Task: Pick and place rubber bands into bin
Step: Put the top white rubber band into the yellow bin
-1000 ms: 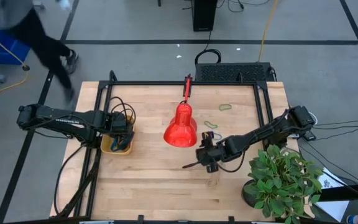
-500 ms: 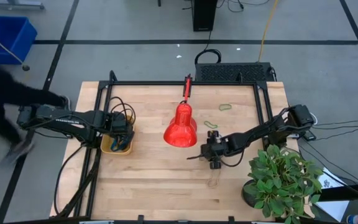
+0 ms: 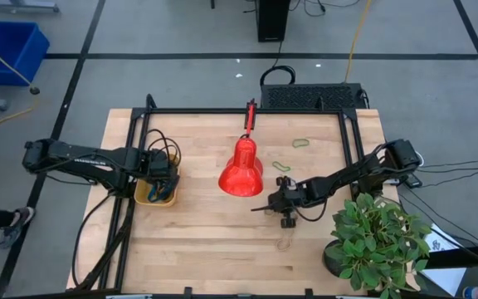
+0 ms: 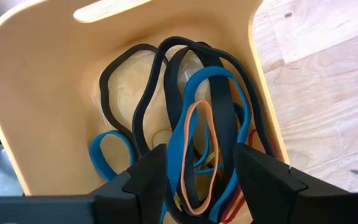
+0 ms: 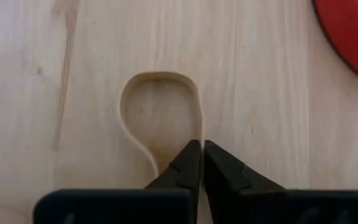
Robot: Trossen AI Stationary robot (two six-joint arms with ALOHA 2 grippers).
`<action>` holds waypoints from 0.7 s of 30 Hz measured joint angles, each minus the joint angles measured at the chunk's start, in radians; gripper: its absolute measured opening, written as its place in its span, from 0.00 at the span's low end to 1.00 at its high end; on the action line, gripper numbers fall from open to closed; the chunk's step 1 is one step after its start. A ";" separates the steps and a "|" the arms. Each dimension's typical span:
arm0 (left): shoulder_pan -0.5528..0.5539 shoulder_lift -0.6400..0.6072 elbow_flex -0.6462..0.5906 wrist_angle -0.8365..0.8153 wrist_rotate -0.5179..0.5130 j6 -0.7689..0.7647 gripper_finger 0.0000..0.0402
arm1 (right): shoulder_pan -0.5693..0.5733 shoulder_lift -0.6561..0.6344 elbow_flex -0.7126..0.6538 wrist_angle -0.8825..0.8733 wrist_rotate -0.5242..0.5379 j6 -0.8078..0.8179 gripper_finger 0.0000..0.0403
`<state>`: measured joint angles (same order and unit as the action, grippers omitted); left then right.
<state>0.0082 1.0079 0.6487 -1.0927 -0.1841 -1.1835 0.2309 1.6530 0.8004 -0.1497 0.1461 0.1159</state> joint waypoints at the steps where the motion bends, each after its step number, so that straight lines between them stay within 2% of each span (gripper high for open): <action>1: 0.000 0.000 0.000 0.002 0.000 0.000 0.47 | 0.000 -0.002 -0.001 0.021 0.001 0.002 0.02; 4: 0.000 0.000 0.000 0.036 0.002 0.038 0.44 | 0.000 -0.028 -0.001 0.074 -0.001 0.002 0.01; 8: 0.000 -0.009 0.000 0.161 0.036 0.125 0.39 | 0.000 -0.075 0.000 0.135 0.002 0.002 0.01; 15: -0.006 -0.034 0.000 0.486 0.081 0.280 0.30 | 0.000 -0.162 0.002 0.289 0.007 -0.004 0.00; 21: -0.065 -0.025 0.000 0.792 0.119 0.361 0.25 | 0.000 -0.189 0.003 0.415 0.011 -0.011 0.00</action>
<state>-0.0565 0.9833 0.6483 -0.3011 -0.0654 -0.8226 0.2310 1.4641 0.8029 0.2658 0.1569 0.1045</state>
